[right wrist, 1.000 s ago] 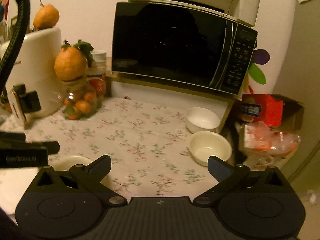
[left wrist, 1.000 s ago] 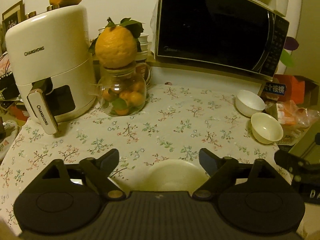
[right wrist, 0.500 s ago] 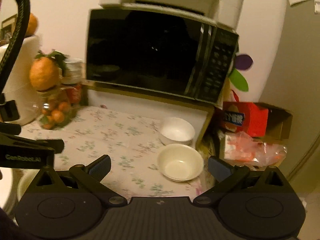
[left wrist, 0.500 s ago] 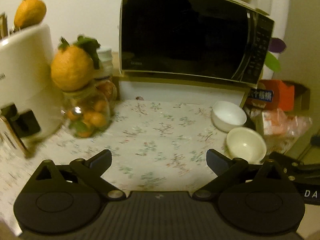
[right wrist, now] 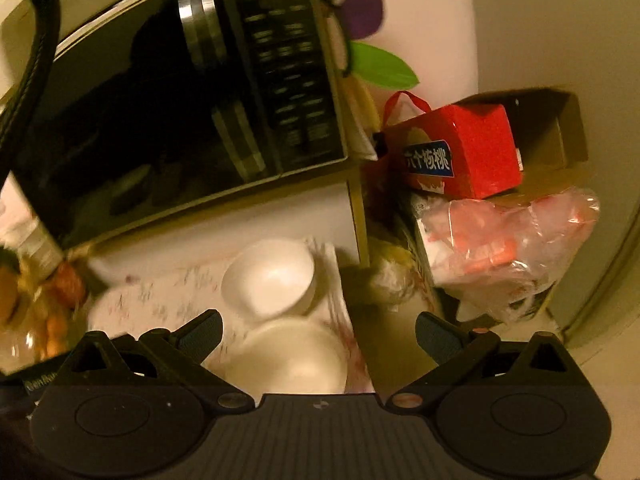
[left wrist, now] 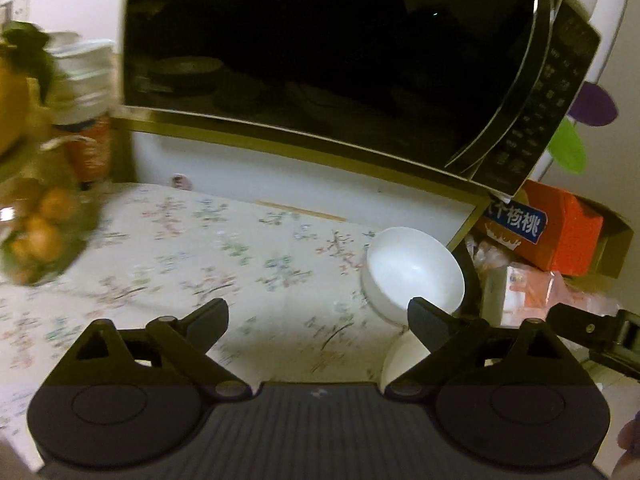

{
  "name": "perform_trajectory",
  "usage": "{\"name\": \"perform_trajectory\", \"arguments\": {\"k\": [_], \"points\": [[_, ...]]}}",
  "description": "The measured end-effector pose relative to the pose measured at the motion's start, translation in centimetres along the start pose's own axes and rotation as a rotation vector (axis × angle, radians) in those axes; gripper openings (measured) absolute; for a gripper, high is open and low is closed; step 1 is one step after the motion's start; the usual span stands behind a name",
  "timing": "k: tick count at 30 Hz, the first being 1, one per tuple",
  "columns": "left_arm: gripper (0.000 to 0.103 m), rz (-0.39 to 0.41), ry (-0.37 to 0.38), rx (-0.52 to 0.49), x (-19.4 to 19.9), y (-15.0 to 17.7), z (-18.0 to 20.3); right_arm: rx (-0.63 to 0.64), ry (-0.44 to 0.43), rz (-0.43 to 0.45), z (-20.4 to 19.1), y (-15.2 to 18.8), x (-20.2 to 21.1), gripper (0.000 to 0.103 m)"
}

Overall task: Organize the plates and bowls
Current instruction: 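Close both grippers on the rim of a white bowl, then lift the white bowl with both grippers and carry it toward the plate stack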

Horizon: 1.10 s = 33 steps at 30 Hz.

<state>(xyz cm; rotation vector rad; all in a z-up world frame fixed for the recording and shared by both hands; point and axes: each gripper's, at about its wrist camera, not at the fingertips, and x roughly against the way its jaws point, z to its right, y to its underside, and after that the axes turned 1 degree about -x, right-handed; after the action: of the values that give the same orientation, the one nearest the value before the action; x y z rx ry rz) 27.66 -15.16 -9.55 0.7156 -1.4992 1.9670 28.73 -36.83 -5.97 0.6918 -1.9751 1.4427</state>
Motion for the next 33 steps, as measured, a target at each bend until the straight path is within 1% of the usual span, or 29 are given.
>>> {"name": "perform_trajectory", "arguments": {"k": [3,5,8,10,12,14,18,19,20,21,22,23,24,25,26,28,30,33], "points": [[0.091,-0.029,-0.007,0.013,-2.7,-0.6,1.0,-0.003,0.001,-0.031,0.5,-0.8,-2.8,0.098],[0.087,-0.046,-0.005,0.026,-4.3,-0.9,1.2,-0.015,-0.014,-0.05,0.8,-1.1,-4.6,0.092],[0.08,-0.063,-0.026,0.044,-6.5,-1.1,1.1,-0.06,-0.045,-0.069,1.5,-1.7,-7.0,0.088],[0.077,-0.065,-0.014,0.045,-7.5,-1.2,1.1,-0.086,-0.072,-0.071,1.7,-1.9,-8.3,0.086],[0.075,-0.065,-0.014,0.037,-8.4,-1.3,1.2,-0.1,-0.087,-0.08,1.6,-1.9,-9.8,0.08],[0.073,-0.067,-0.024,0.031,-9.1,-1.4,1.2,-0.093,-0.095,-0.099,1.4,-1.9,-11.2,0.07],[0.068,-0.072,-0.013,0.024,-10.3,-1.6,1.4,-0.074,-0.101,-0.123,0.8,-1.7,-12.9,0.061],[0.066,-0.072,-0.011,0.019,-10.5,-1.6,1.5,-0.069,-0.104,-0.126,0.7,-1.6,-13.2,0.055],[0.061,-0.075,-0.011,0.011,-10.8,-1.6,1.6,-0.064,-0.102,-0.129,0.5,-1.6,-13.5,0.049],[0.057,-0.078,-0.01,0.003,-11.0,-1.5,1.8,-0.061,-0.098,-0.131,0.5,-1.6,-13.7,0.046],[0.047,-0.083,-0.004,-0.004,-11.2,-1.6,2.0,-0.056,-0.094,-0.136,0.3,-1.6,-14.1,0.036],[0.032,-0.085,0.013,-0.007,-11.3,-1.7,2.0,-0.055,-0.095,-0.142,0.2,-1.5,-14.2,0.023],[0.023,-0.087,0.044,-0.008,-11.2,-1.7,2.3,-0.056,-0.107,-0.146,0.2,-1.4,-14.3,0.015],[0.01,-0.094,0.061,-0.008,-11.1,-1.7,2.5,-0.056,-0.118,-0.146,0.0,-1.4,-14.2,0.009],[0.007,-0.089,0.059,-0.009,-10.7,-1.8,2.8,-0.048,-0.117,-0.139,-0.1,-1.4,-14.0,0.009],[0.007,-0.059,0.049,-0.03,-9.5,-2.1,3.3,-0.031,-0.112,-0.116,-0.5,-1.6,-13.3,0.007],[0.006,-0.022,0.055,-0.06,-7.8,-2.4,3.6,-0.022,-0.109,-0.094,-0.9,-2.0,-12.2,0.007],[0.005,0.001,0.074,-0.054,-5.3,-2.9,3.5,-0.03,-0.129,-0.066,-1.0,-2.4,-10.4,0.006]]}}
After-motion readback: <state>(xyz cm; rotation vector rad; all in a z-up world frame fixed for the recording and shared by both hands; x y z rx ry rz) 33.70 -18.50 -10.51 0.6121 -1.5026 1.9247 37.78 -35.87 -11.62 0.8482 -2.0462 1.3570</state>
